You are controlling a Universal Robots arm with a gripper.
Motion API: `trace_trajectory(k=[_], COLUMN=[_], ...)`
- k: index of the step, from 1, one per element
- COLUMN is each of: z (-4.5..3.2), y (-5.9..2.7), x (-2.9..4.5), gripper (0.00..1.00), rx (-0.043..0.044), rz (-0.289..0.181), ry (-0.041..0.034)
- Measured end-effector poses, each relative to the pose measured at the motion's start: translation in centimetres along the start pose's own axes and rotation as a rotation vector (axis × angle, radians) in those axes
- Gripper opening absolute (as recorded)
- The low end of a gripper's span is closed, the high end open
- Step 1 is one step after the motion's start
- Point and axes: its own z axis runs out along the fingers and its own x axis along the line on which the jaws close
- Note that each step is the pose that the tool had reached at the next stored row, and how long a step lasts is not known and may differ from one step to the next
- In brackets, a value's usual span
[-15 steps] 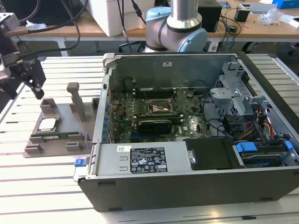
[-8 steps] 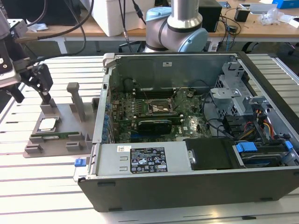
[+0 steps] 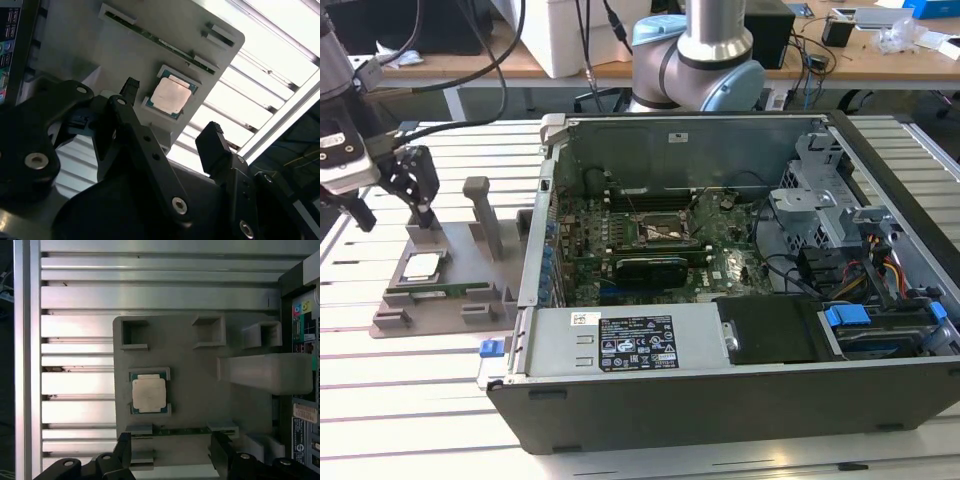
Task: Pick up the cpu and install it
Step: 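Pick up the cpu and move it towards the insertion slot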
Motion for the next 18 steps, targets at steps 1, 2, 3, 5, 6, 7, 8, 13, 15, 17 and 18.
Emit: trace_trajectory(k=[1, 2, 3, 5, 6, 7, 8, 13, 15, 17, 18], z=[0.23, 0.48, 0.66, 1.10, 1.21, 1.34, 1.42, 1.94, 2.07, 2.23, 2.38], y=[0.00, 0.00, 0.00, 0.00, 0.00, 0.00, 0.00, 0.01, 0.01, 0.01, 0.01], x=[0.01, 0.01, 0.02, 0.03, 0.03, 0.04, 0.04, 0.05, 0.05, 0.06, 0.06], gripper=[0.73, 0.73, 0.73, 0.73, 0.73, 0.73, 0.73, 0.73, 0.73, 0.73, 0.73], rx=[0.0000, 0.0000, -0.0001, 0.0000, 0.0000, 0.0000, 0.0000, 0.0000, -0.0001, 0.0000, 0.0000], rz=[0.000, 0.000, 0.000, 0.000, 0.000, 0.000, 0.000, 0.000, 0.000, 0.000, 0.000], ry=[0.0000, -0.0001, 0.0000, 0.0000, 0.0000, 0.0000, 0.0000, 0.0000, 0.0000, 0.0000, 0.0000])
